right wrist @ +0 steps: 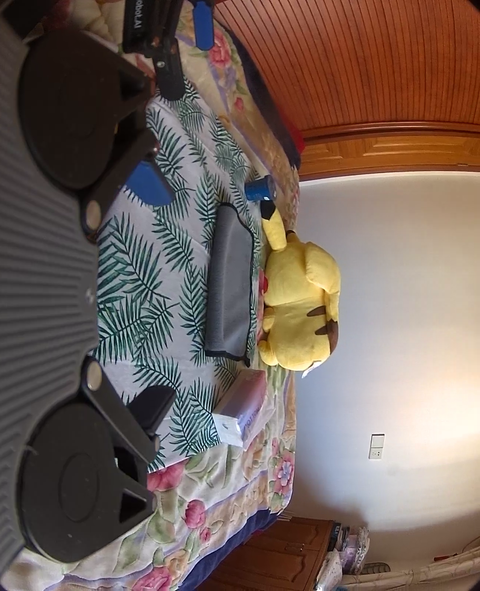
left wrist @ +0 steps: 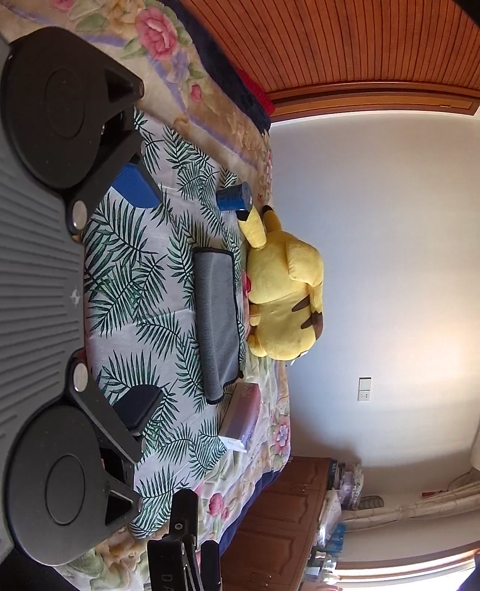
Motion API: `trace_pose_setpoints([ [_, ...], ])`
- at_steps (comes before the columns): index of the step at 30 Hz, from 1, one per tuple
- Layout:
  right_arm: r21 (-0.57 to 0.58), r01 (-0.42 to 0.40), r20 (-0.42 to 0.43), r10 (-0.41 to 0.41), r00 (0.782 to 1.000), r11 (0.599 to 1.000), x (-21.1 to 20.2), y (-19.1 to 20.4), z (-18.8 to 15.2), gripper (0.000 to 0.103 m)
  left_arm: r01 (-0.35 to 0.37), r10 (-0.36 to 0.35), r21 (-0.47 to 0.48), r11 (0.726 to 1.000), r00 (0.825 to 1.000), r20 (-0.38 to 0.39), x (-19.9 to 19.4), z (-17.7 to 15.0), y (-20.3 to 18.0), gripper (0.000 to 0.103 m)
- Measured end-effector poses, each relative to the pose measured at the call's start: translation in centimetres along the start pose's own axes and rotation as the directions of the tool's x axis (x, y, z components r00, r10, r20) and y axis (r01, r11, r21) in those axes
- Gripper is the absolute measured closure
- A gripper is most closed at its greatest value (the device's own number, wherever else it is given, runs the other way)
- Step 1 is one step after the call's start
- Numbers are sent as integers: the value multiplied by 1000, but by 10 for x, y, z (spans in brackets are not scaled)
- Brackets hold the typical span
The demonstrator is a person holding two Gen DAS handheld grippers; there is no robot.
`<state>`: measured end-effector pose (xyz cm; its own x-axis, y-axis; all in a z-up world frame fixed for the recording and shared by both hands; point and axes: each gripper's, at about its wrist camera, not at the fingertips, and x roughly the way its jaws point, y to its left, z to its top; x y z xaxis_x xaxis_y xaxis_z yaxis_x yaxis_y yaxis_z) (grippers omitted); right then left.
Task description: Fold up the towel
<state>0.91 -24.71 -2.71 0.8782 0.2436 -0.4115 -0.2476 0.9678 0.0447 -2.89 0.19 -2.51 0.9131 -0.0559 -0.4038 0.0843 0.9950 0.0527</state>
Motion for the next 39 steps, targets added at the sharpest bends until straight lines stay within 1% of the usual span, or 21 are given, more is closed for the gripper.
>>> trace_pose_setpoints([
  [5, 6, 10, 26, -10, 1000, 1000, -4, -2, 0, 0, -13, 12, 2, 1000, 1000, 28, -4, 2, 0, 16],
  [15, 15, 23, 71, -24, 997, 1000, -10, -6, 0, 0, -21, 24, -38, 999, 998, 55, -8, 6, 8, 16],
  [23, 15, 33, 121, -35, 992, 999, -16, -7, 1, 0, -30, 33, -30, 999, 996, 82, -12, 8, 8, 16],
  [28, 14, 39, 139, -41, 989, 999, -19, -7, 1, 0, -21, 24, -37, 999, 995, 95, -15, 10, 9, 16],
  [39, 18, 55, 166, -57, 984, 998, -22, -8, 1, 0, -43, 46, -26, 999, 993, 112, -18, 9, 10, 16],
])
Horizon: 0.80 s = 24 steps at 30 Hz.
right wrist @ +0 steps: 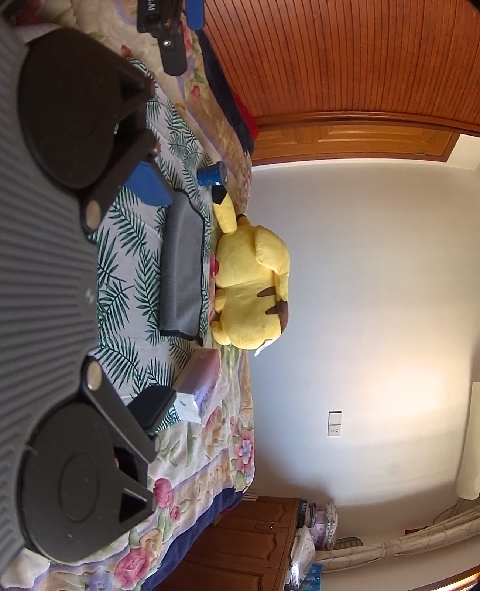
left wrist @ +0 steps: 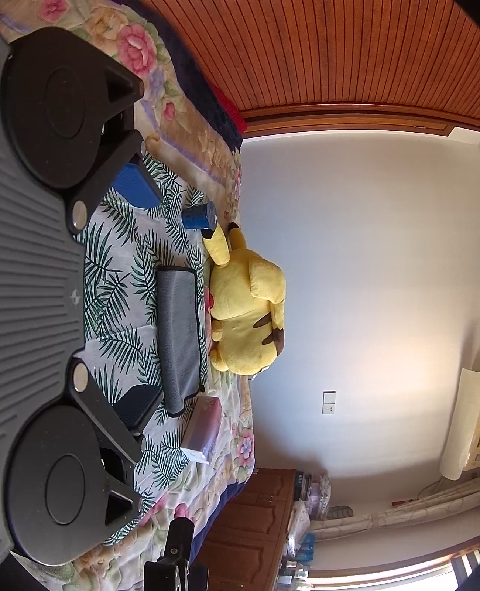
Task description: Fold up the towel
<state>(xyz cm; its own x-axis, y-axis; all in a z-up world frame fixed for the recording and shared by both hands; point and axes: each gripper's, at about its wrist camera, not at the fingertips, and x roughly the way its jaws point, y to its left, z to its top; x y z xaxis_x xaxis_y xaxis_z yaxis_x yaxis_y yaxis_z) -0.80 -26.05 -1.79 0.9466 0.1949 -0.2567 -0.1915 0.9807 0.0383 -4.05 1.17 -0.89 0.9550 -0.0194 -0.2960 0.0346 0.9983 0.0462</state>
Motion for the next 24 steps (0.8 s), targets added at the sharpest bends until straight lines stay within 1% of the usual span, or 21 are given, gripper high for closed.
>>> trace_pose_setpoints([
  [10, -1, 2, -1, -2, 1000, 1000, 0, 0, 0, 0, -13, 12, -21, 1000, 1000, -22, 3, -1, 7, 16],
  [24, -1, 2, 0, -2, 1000, 1000, 0, 0, -1, 0, -13, 13, -9, 1000, 1000, -21, 4, -1, 7, 16],
])
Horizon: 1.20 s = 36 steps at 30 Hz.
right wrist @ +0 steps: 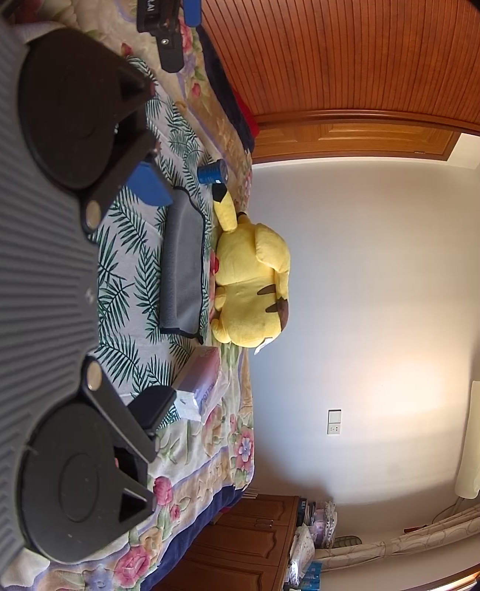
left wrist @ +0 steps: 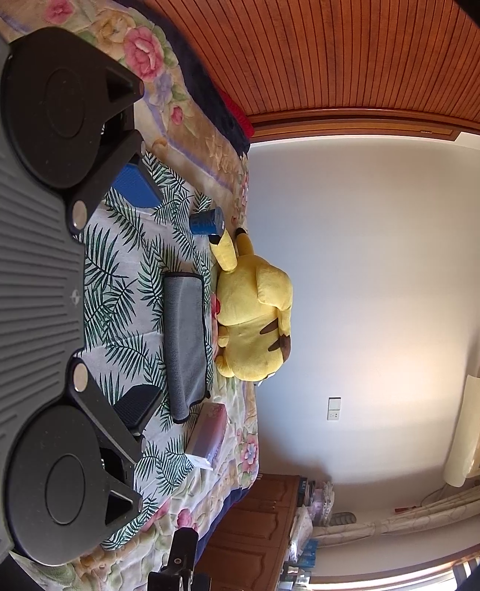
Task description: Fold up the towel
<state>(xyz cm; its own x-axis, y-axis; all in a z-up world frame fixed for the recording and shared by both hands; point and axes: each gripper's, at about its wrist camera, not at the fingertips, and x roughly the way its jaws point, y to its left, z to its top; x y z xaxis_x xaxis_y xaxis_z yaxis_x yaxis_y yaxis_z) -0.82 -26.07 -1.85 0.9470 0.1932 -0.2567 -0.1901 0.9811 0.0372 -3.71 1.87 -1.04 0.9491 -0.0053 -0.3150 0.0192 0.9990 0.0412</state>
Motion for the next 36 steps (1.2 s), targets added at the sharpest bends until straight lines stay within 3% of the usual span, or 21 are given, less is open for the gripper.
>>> trace_pose_setpoints([
  [36, -1, 0, 0, 0, 1000, 1000, 0, 0, 0, 0, -1, 0, 26, 1000, 1000, 6, 0, -2, -3, 16],
])
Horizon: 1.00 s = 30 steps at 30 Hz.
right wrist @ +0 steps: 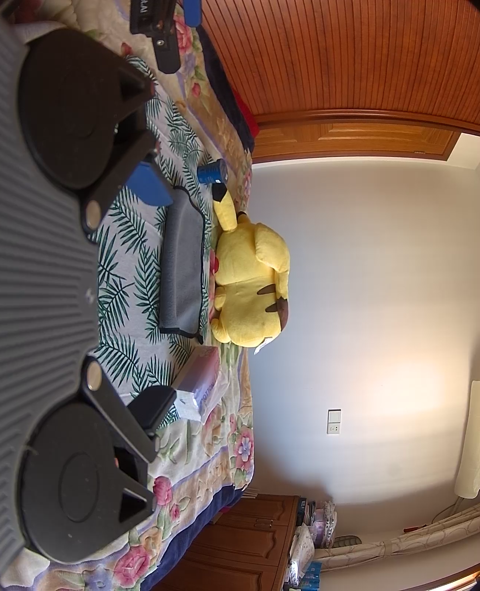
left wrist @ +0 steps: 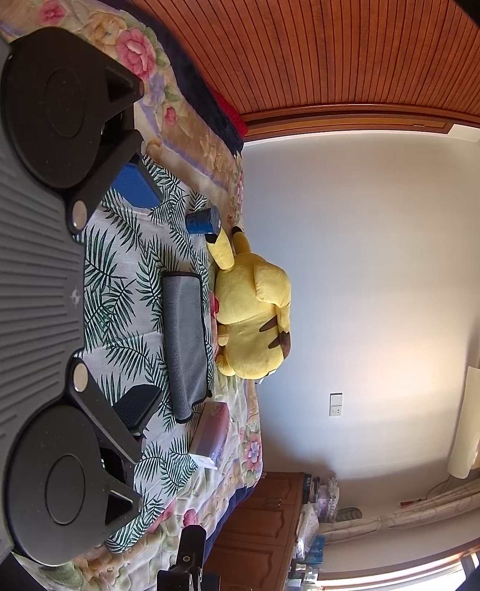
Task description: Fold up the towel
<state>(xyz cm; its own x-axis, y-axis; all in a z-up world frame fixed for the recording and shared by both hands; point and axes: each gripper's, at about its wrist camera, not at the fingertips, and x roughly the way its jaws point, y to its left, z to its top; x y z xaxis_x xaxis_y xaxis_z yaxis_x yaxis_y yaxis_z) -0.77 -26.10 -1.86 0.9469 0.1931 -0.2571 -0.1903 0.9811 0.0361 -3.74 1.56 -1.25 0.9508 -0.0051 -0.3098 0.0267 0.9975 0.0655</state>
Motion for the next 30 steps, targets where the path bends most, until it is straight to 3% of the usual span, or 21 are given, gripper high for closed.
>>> trace_pose_setpoints([
  [30, 0, 0, 1, 0, 1000, 1000, 0, 1, 0, 0, -2, 2, 6, 1000, 1000, 1, -1, 1, -2, 16],
])
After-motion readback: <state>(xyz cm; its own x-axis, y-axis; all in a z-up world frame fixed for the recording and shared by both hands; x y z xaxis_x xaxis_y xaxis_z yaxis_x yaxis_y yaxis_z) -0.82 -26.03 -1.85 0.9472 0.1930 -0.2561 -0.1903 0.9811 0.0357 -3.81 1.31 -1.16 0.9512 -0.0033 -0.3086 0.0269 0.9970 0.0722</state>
